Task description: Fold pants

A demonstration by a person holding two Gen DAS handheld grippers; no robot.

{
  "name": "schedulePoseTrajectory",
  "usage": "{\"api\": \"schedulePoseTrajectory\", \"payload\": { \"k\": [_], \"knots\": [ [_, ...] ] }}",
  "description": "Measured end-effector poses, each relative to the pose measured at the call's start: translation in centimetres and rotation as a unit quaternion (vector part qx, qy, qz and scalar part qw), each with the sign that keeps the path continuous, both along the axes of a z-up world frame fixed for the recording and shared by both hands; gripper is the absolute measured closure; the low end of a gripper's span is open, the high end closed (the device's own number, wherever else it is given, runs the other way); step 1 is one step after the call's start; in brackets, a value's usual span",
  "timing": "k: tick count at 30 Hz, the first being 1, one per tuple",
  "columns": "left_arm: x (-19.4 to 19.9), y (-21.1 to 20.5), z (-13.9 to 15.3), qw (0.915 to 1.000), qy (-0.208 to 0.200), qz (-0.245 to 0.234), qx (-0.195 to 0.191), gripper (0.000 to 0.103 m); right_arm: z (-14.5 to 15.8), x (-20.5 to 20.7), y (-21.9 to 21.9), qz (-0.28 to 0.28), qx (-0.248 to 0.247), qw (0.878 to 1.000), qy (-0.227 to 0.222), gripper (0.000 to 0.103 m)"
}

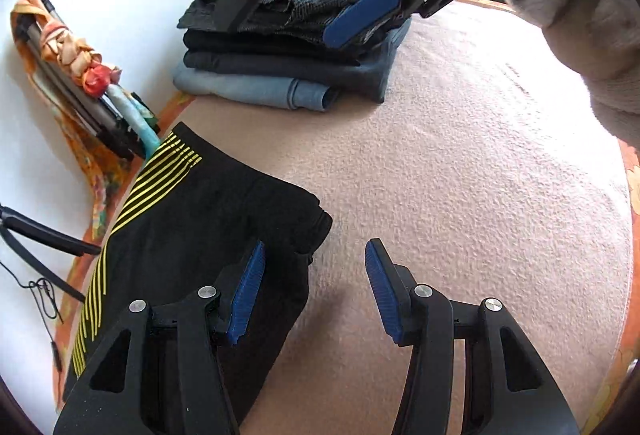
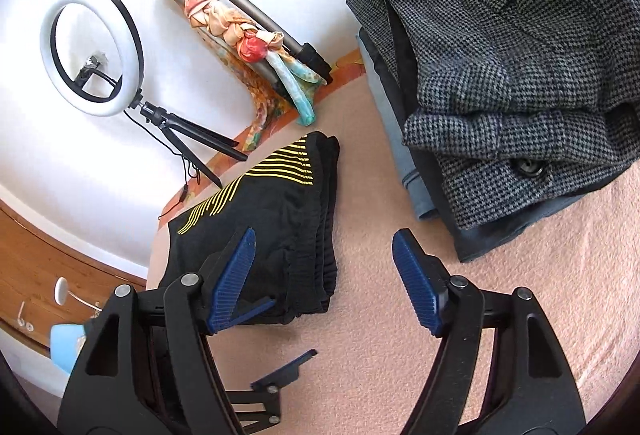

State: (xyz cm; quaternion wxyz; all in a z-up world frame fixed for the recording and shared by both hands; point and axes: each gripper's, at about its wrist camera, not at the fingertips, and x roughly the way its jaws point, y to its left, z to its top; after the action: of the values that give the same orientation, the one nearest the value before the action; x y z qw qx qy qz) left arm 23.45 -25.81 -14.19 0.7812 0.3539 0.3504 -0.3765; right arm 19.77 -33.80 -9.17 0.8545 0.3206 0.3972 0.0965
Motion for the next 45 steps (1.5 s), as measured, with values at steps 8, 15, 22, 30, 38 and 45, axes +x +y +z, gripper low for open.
{"api": "schedulePoseTrajectory", "payload": {
  "k": [8, 15, 22, 30, 38, 45],
  "knots": [
    [4.1, 2.4, -0.7, 0.9894, 0.076, 0.052, -0.112, 0.078, -0.6, 3.8, 0.8, 0.022, 0.029, 0.999, -0.004, 0.025],
    [5.2, 6.2, 1.1, 0.9623, 0.115, 0.087, -0.231, 0.089, -3.6, 7.2, 2.6, 0.047, 0.022, 0.998, 0.040, 0.022],
    [5.5, 8.2, 2.2, 0.9468, 0.128, 0.094, -0.280, 0.089, -6.4, 9.9, 4.0, 0.055, 0.070, 0.994, 0.067, 0.020],
    [5.2, 9.7, 3.4, 0.9333, 0.140, 0.097, -0.316, 0.090, -7.6, 11.2, 4.5, 0.040, 0.108, 0.992, 0.049, 0.024],
    [4.8, 10.5, 4.5, 0.9264, 0.142, 0.097, -0.335, 0.090, -6.4, 11.5, 4.3, 0.017, 0.120, 0.992, 0.028, 0.087],
    [3.4, 13.3, 7.4, 0.9170, 0.124, 0.099, -0.366, 0.090, -0.5, 10.5, 6.8, 0.027, 0.070, 0.997, -0.015, 0.088]
  ]
}}
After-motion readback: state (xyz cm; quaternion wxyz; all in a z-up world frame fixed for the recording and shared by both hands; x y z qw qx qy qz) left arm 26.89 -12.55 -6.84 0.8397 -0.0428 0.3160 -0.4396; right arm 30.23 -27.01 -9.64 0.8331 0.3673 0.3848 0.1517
